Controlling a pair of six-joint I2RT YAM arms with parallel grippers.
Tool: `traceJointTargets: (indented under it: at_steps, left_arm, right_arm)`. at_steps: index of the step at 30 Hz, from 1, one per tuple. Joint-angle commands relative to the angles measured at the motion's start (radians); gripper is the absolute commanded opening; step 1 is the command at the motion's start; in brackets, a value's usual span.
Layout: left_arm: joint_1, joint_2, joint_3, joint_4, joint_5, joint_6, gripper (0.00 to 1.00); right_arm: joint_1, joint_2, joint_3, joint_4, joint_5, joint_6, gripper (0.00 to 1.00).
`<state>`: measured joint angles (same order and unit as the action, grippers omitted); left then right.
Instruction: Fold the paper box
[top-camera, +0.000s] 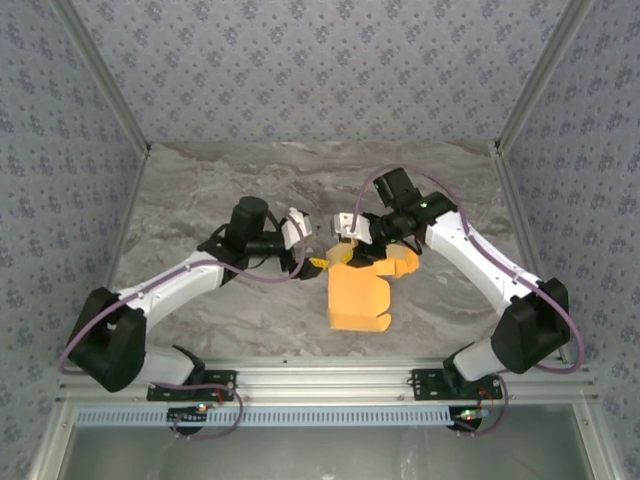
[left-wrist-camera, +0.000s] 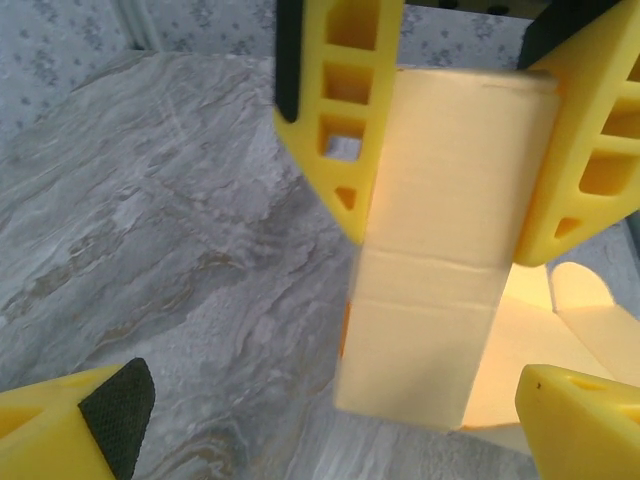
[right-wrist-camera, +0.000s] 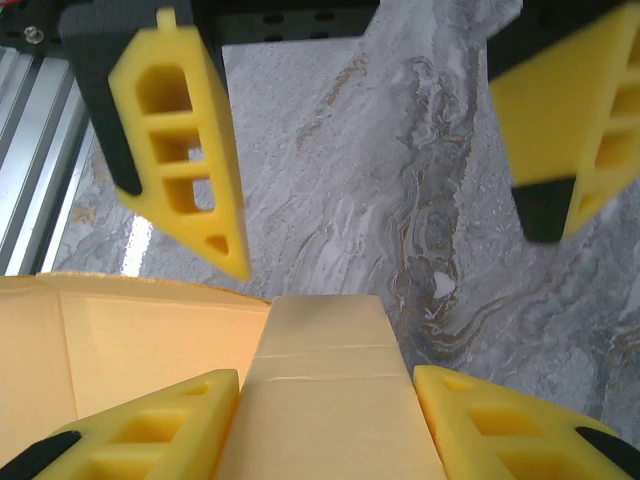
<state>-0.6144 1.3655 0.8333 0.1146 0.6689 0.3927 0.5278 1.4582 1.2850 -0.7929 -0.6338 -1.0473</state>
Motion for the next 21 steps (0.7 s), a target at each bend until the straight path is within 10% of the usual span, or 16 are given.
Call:
traceJointTargets:
  at_steps: [1,13,21]
  left_arm:
    - [-0.026,0.021,0.017,0.016,0.054,-0.006,0.95]
    - [-0.086,0.040,-0.031,0.130,-0.035,0.020,0.95]
    - [-0.098,0.082,0.016,0.031,-0.014,0.097,0.76]
  right_arm:
    - [0.012,-0.021,-0.002,-0.014,-0.004,-0.061,0.45]
    - [0.001,-0.019,0.020,-0.020,-0.038,0.026,0.44]
    - [0.007,-0.008,0.017,-0.018,-0.018,0.070,0.44]
